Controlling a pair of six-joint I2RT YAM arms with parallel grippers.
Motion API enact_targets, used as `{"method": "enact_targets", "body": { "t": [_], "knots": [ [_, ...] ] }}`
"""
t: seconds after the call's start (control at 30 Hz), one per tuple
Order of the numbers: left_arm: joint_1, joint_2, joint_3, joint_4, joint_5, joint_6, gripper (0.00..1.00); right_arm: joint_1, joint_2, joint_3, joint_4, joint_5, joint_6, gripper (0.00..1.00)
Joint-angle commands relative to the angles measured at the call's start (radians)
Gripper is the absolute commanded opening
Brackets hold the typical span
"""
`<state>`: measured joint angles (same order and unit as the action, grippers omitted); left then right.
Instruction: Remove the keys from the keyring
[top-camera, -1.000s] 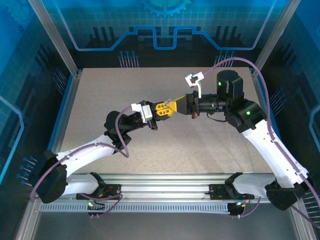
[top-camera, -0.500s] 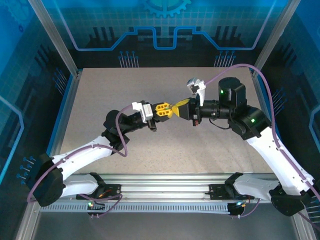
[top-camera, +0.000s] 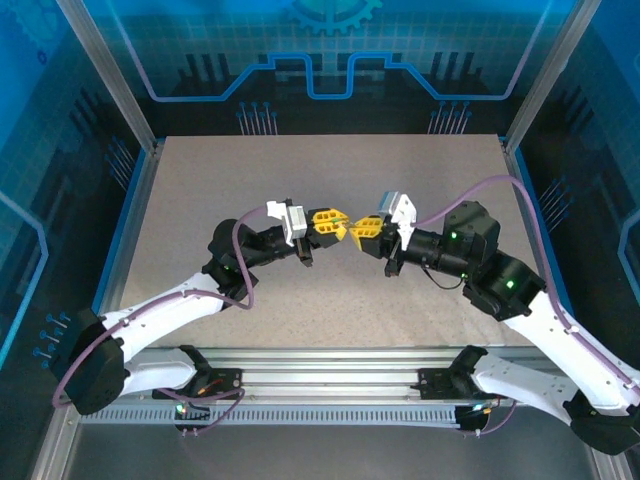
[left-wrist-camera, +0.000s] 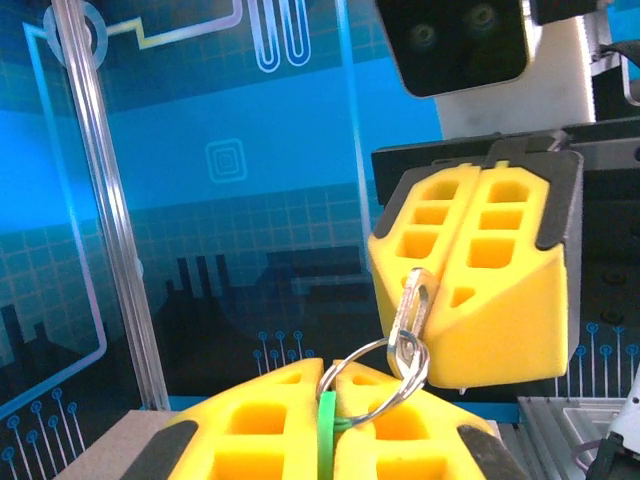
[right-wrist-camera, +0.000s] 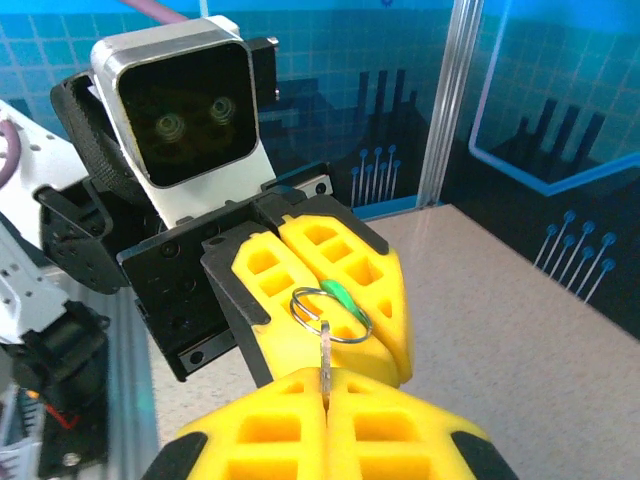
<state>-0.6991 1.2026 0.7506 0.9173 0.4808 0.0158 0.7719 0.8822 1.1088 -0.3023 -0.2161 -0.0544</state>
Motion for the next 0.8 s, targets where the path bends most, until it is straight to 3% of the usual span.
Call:
{"method": "enact_targets", "body": {
  "t": [0.0, 0.77],
  "knots": [
    [0.029, -0.028, 0.046, 0.043, -0.055, -0.078, 0.0, 0.043, -0.039, -0.037, 0.04, 0.043, -0.098, 0.0],
    [0.052, 0.011, 0.153, 0.034, -0.02, -0.307, 0.0, 0.341, -0.055, -0.203, 0.15, 0.41, -0.506, 0.0]
  ]
}}
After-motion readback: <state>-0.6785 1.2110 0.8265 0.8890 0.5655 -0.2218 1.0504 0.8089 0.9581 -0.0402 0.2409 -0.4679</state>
